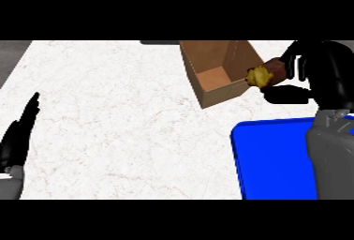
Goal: Pick the sweet potato from the tray and place it in the cardboard box
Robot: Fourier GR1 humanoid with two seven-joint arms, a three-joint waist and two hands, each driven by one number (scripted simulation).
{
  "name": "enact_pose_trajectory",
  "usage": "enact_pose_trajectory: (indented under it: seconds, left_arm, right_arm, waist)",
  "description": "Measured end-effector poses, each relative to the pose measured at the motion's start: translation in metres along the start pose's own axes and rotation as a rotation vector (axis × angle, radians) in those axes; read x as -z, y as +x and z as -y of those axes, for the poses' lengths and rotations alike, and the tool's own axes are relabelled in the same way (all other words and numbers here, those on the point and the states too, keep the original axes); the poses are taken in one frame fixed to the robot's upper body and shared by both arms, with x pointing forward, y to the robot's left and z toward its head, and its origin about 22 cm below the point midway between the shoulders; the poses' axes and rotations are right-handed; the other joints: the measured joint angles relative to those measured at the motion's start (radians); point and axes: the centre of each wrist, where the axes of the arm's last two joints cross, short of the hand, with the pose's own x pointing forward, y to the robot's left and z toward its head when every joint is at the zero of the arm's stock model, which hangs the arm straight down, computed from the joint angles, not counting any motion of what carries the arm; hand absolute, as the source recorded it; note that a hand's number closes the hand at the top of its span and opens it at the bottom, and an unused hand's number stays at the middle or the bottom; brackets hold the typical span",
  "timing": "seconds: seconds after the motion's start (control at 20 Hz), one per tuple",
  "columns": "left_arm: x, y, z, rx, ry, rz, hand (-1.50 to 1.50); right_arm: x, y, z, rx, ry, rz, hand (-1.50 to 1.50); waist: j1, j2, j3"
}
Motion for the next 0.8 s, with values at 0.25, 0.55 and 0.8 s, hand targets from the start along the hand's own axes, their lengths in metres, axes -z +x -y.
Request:
enact_pose_trajectory:
  seconds: [0.25,0.55,0.8]
  left_arm:
    - [-0.001,0.003,-0.002,0.001,-0.004,0.006,0.00]
    - [0.003,0.005,0.001,-0.001,-0.016,0.017,0.00]
    - [0.008,0.008,0.001,0.000,-0.010,0.022,0.00]
  right_arm:
    - [0.034,0.029,-0.011,0.094,-0.001,-0.035,1.50]
    - [0.080,0.046,-0.039,0.182,0.043,-0.086,1.50]
    - [0.108,0.055,-0.062,0.197,0.069,-0.116,1.50]
  waist:
    - [0.008,0.002,0.000]
    - [0.018,0.007,0.000]
    - [0.023,0.010,0.000]
